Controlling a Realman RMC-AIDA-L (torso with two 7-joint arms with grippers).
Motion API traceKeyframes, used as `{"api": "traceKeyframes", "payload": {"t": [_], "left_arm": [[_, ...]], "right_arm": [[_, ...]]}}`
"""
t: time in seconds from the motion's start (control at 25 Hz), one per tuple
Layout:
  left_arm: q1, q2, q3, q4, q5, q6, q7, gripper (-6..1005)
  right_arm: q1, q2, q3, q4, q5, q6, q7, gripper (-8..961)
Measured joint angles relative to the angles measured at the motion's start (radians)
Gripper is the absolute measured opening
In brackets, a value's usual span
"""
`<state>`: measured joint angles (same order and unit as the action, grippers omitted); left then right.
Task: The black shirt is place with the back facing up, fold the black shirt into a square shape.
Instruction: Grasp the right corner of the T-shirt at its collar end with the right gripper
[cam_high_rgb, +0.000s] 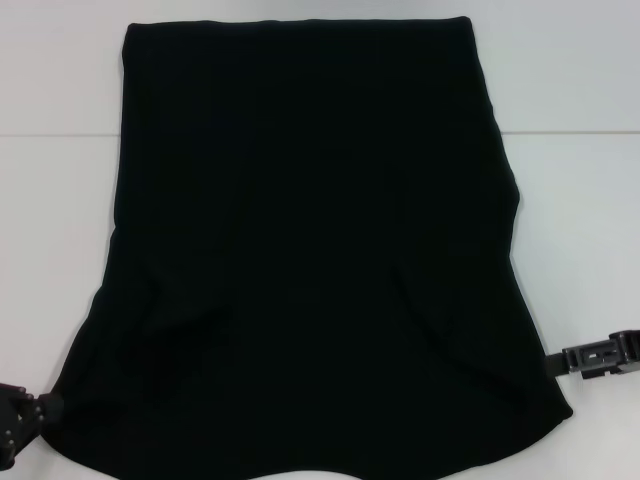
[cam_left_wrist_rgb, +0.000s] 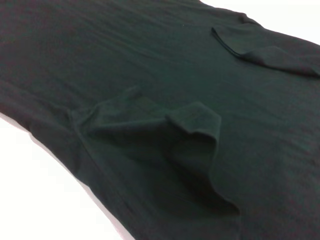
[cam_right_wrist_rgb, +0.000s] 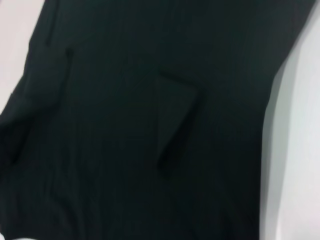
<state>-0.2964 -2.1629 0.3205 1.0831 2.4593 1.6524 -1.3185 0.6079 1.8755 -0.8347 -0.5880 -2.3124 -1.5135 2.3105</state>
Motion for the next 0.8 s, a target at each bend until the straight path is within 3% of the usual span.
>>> {"api": "traceKeyframes", "payload": {"t": [0.2, 0.56, 0.8], "left_arm": [[-0.003, 0.001, 0.000, 0.000, 0.000, -0.003, -0.003, -1], [-0.004, 0.004, 0.000, -0.002, 0.000, -0.009, -0.009, -1], [-0.008, 0.006, 0.000, -0.010, 0.000, -0.011, -0.008, -1]], "right_arm": [[0.019, 0.019, -0.005, 0.005, -0.040, -0.007, -0.002, 906], [0.057, 0.071, -0.012, 0.008, -0.090, -0.019, 0.008, 906], [0.072, 0.082, -0.011, 0.004, -0.092, -0.033, 0.009, 895]]}}
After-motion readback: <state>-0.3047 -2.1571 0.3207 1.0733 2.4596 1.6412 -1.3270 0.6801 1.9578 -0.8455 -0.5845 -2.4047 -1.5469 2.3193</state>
